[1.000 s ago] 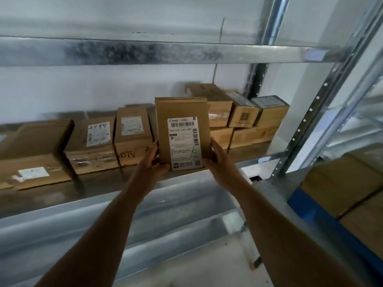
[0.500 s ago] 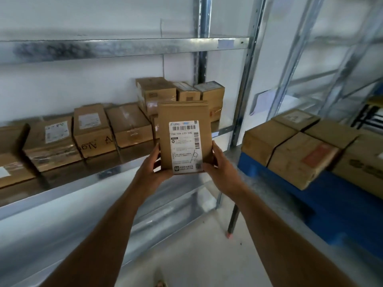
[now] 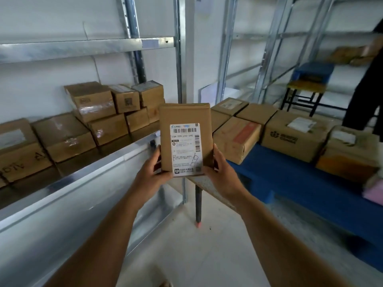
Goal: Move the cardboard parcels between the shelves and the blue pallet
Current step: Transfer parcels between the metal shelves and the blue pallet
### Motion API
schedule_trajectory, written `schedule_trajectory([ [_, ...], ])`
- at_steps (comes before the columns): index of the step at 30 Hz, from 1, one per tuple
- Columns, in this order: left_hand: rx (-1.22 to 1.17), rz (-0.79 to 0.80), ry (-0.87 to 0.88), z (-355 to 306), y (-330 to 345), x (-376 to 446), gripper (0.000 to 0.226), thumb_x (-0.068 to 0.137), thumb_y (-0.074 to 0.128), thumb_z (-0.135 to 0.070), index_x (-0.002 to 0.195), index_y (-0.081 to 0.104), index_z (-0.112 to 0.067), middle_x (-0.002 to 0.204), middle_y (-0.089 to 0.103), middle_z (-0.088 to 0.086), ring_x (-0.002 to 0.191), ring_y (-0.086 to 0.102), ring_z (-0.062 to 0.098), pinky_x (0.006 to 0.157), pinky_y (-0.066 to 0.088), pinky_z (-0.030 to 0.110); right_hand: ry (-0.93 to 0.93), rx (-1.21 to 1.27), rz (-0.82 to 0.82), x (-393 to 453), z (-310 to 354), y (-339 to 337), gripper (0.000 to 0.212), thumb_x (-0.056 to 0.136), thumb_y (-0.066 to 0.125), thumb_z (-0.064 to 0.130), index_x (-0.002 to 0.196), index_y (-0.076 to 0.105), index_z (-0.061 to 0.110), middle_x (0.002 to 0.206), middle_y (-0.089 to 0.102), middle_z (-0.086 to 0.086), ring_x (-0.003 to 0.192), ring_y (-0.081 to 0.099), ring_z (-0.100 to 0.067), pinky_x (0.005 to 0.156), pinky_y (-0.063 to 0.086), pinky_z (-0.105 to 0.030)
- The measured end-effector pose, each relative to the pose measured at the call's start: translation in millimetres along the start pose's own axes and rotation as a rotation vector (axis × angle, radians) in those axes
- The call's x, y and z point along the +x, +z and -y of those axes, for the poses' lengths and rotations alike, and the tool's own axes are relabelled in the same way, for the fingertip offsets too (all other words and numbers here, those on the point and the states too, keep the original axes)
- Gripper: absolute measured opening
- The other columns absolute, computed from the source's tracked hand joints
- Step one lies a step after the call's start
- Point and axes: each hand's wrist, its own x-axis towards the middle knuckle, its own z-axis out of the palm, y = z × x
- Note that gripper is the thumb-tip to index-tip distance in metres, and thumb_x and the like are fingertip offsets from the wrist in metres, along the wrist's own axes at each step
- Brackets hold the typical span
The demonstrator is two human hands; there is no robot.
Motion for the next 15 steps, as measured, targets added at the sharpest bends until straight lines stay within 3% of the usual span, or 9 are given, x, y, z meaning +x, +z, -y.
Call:
schedule_trajectory([
  [3,0.013,0.074,0.0,-6.6,20.4,8.2,0.072,0.085,0.066,-0.023,0.12,0.024,-0.07,0.108,0.049,-0.037,0.095,0.051,-0.015,0.074,0.042,0.008,0.03,-0.008,-0.062,-9.4,-9.7,-18.7,0.07,0.093,0.053,0.015,0.143,0.018,0.049,0.123,0.053,0.019,0.113,0.051,-0.004,0.086,0.044,-0.015],
  [6,0.011,0.153,0.007,-13.2,40.3,19.6,0.071,0.086,0.065,-0.019,0.128,0.025,-0.059,0.106,0.05,-0.035,0.088,0.052,-0.023,0.061,0.044,0.002,0.075,-0.045,-0.145,-19.7,-16.7,-37.4,0.074,0.093,0.053,0.018,0.146,0.012,0.049,0.118,0.05,0.025,0.102,0.051,0.002,0.069,0.042,0.001],
  [8,0.015,0.206,0.02,-18.4,54.5,27.5,0.069,0.086,0.065,-0.019,0.128,0.027,-0.06,0.105,0.051,-0.035,0.086,0.052,-0.024,0.06,0.045,0.004,0.083,-0.056,-0.211,-26.8,-21.8,-50.7,0.074,0.092,0.053,0.02,0.144,0.011,0.052,0.128,0.051,0.02,0.109,0.051,-0.001,0.078,0.044,-0.007],
  [11,0.02,0.284,0.041,-27.7,80.3,41.2,0.071,0.085,0.066,-0.025,0.137,0.028,-0.053,0.108,0.054,-0.033,0.093,0.051,-0.018,0.081,0.041,0.016,0.094,-0.064,-0.326,-36.2,-29.8,-72.5,0.074,0.091,0.053,0.021,0.144,0.013,0.053,0.135,0.049,0.007,0.119,0.05,-0.012,0.096,0.049,-0.039],
  [15,0.063,0.388,0.08,-37.1,118.1,62.1,0.076,0.084,0.066,-0.026,0.141,0.021,-0.051,0.101,0.054,-0.037,0.085,0.052,-0.025,0.071,0.035,0.009,0.143,-0.106,-0.434,-44.6,-41.7,-101.7,0.074,0.093,0.053,0.02,0.148,0.01,0.046,0.139,0.043,0.003,0.124,0.046,-0.016,0.102,0.044,-0.047],
])
